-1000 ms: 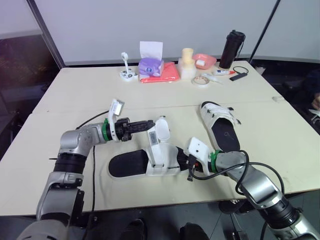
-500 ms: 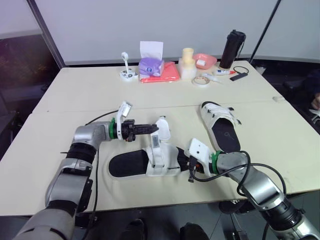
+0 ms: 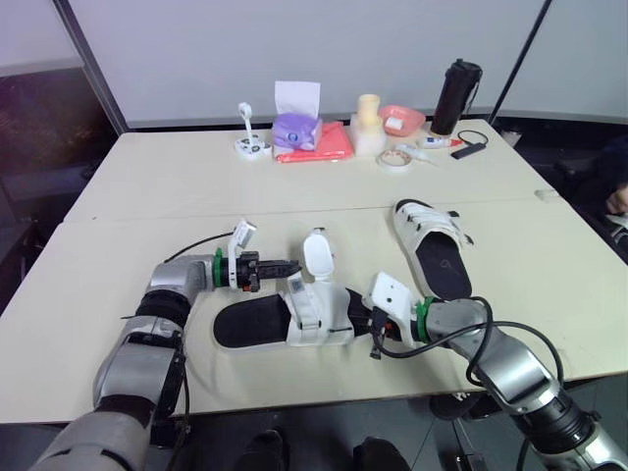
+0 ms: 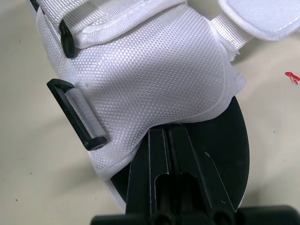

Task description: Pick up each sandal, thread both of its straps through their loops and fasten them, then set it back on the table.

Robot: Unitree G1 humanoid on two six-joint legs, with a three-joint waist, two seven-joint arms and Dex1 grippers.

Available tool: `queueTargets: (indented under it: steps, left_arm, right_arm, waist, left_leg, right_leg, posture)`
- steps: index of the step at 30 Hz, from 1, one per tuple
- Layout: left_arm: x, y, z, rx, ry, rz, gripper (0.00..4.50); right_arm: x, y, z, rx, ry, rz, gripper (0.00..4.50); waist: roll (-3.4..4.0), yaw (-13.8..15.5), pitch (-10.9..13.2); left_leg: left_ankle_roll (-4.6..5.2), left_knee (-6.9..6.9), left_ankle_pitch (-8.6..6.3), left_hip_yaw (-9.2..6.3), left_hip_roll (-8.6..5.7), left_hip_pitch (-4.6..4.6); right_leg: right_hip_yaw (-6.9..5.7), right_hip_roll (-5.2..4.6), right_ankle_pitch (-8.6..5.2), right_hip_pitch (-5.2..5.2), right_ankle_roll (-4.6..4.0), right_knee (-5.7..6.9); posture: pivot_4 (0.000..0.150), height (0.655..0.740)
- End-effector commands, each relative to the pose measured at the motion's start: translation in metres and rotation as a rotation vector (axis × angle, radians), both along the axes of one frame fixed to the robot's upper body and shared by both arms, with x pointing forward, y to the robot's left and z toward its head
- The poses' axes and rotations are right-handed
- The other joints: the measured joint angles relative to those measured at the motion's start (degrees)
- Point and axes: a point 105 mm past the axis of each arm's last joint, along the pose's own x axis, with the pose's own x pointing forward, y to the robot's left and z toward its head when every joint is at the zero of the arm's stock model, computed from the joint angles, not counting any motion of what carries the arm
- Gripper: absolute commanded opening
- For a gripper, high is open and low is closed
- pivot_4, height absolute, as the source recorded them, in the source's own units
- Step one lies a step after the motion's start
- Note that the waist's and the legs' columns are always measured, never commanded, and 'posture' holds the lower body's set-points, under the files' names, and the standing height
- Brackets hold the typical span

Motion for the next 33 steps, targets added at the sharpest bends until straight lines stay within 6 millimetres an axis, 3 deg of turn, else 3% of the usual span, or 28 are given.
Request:
queueTargets:
  steps: [1, 9, 17, 22, 26, 28, 33]
  left_arm:
    - [-0.003, 0.003, -0.015, 0.044, 0.034, 0.015, 0.08]
    - [-0.002, 0.004, -0.019, 0.061, 0.017, 0.045, 4.13]
    - [0.003, 0.003, -0.026, 0.181, -0.126, 0.069, 4.13]
    - [0.020, 0.016, -0.014, 0.205, -0.194, 0.182, 4.13]
    - [0.023, 0.028, -0.005, 0.207, -0.214, 0.203, 4.13]
    - [0.020, 0.032, 0.004, 0.178, -0.208, 0.184, 4.13]
    - [-0.013, 0.030, 0.032, 0.077, -0.158, 0.015, 4.13]
  right_arm:
    - [-0.007, -0.007, -0.021, -0.060, 0.083, -0.013, 0.00]
    - [-0.008, -0.005, -0.022, -0.057, 0.084, -0.011, 0.00]
    - [-0.006, -0.003, -0.022, -0.052, 0.083, -0.011, 0.00]
    - [-0.005, -0.002, -0.022, -0.047, 0.080, -0.011, 0.00]
    - [-0.004, -0.001, -0.021, -0.044, 0.077, -0.011, 0.00]
    - [-0.003, -0.001, -0.020, -0.042, 0.075, -0.011, 0.00]
    - [-0.001, -0.004, -0.014, -0.033, 0.065, -0.017, 0.00]
  waist:
    - [-0.01, 0.0, 0.0]
    - [-0.04, 0.0, 0.0]
    - [-0.07, 0.2, -0.1]
    - [-0.08, 0.1, -0.1]
    - [-0.08, -0.1, -0.1]
    - [-0.08, -0.2, -0.1]
    - [-0.08, -0.3, -0.1]
  left_leg:
    - [0.00, 0.00, 0.00, 0.00, 0.00, 0.00]
    - [0.00, 0.00, 0.00, -0.01, 0.00, 0.01]
    - [0.00, 0.00, -0.01, -0.02, 0.00, 0.32]
    - [0.00, 0.00, -0.01, -0.05, 0.01, 0.39]
    - [0.00, -0.01, -0.01, -0.05, 0.00, 0.40]
    - [0.00, -0.03, -0.01, -0.05, 0.00, 0.40]
    - [0.00, -0.06, -0.01, -0.04, 0.02, 0.38]
  right_leg:
    - [0.00, 0.00, 0.00, 0.00, 0.00, 0.00]
    - [-0.01, 0.00, 0.00, 0.01, 0.00, 0.01]
    - [-0.02, -0.01, -0.01, 0.35, 0.01, -0.04]
    - [-0.04, -0.01, -0.01, 0.40, 0.01, -0.05]
    - [-0.04, 0.00, -0.01, 0.39, 0.01, -0.03]
    - [-0.04, 0.00, -0.01, 0.38, 0.02, -0.03]
    - [-0.03, 0.01, -0.02, 0.37, 0.02, -0.04]
  posture:
    - [0.150, 0.7344]
    - [0.150, 0.7344]
    - [0.150, 0.7344]
    - [0.150, 0.7344]
    - [0.150, 0.7344]
    - [0.150, 0.7344]
    - [0.150, 0.7344]
